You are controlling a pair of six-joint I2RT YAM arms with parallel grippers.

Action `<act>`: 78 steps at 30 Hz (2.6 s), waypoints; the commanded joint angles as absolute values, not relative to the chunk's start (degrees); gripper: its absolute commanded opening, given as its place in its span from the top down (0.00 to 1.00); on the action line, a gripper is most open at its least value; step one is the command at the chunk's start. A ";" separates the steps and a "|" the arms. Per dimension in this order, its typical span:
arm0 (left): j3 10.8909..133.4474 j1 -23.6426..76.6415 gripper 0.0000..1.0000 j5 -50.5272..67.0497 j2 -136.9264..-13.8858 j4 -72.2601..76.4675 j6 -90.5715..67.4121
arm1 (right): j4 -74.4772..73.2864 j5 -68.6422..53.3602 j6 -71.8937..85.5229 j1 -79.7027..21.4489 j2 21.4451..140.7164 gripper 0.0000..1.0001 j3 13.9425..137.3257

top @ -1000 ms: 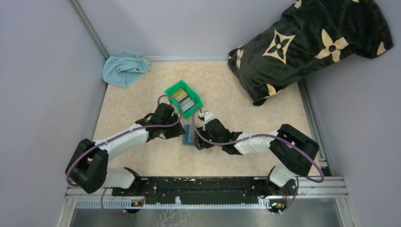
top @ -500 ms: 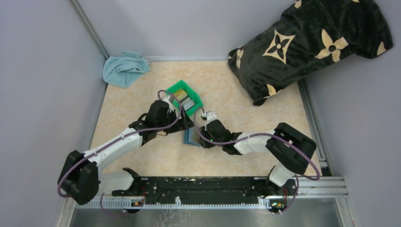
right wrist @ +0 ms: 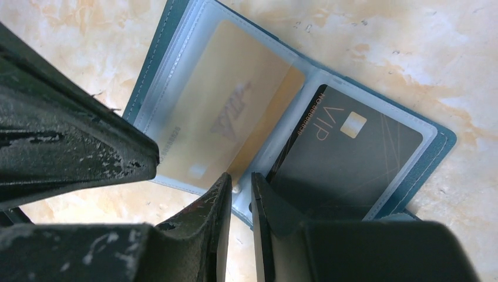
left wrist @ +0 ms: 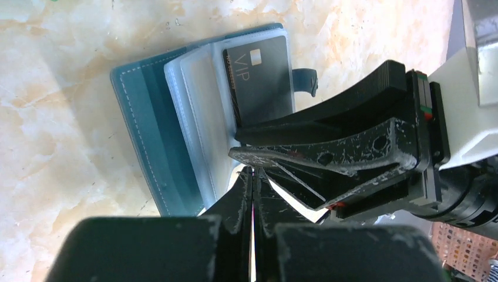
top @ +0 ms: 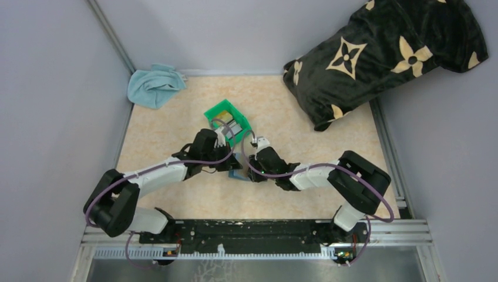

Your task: Take the credit cards out of the card holder

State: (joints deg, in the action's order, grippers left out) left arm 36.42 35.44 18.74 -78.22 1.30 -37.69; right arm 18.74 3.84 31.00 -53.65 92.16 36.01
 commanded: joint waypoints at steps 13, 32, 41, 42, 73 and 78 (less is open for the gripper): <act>34.73 35.61 1.00 16.52 -91.63 4.13 -36.61 | 24.38 1.24 34.23 -49.73 90.35 0.64 31.91; 34.98 34.83 1.00 14.79 -83.46 0.12 -35.83 | 31.18 -3.96 36.97 -45.98 91.43 0.60 28.40; 35.33 33.78 1.00 14.82 -88.58 2.12 -35.46 | 29.43 -4.18 36.48 -44.29 88.92 0.60 28.13; 35.29 33.69 1.00 14.97 -89.01 2.35 -35.58 | 29.50 -4.40 36.38 -44.15 89.17 0.60 28.17; 32.17 33.49 1.00 19.34 -92.47 8.62 -37.44 | 50.38 -25.49 41.43 -43.72 101.82 0.59 30.61; 32.17 33.44 1.00 19.16 -92.13 8.55 -37.33 | 59.59 -29.98 46.00 -42.45 103.34 0.59 28.79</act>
State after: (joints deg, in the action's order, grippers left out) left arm 33.89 33.63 22.15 -90.41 11.66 -38.94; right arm 48.49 -20.40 40.93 -42.61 101.95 30.17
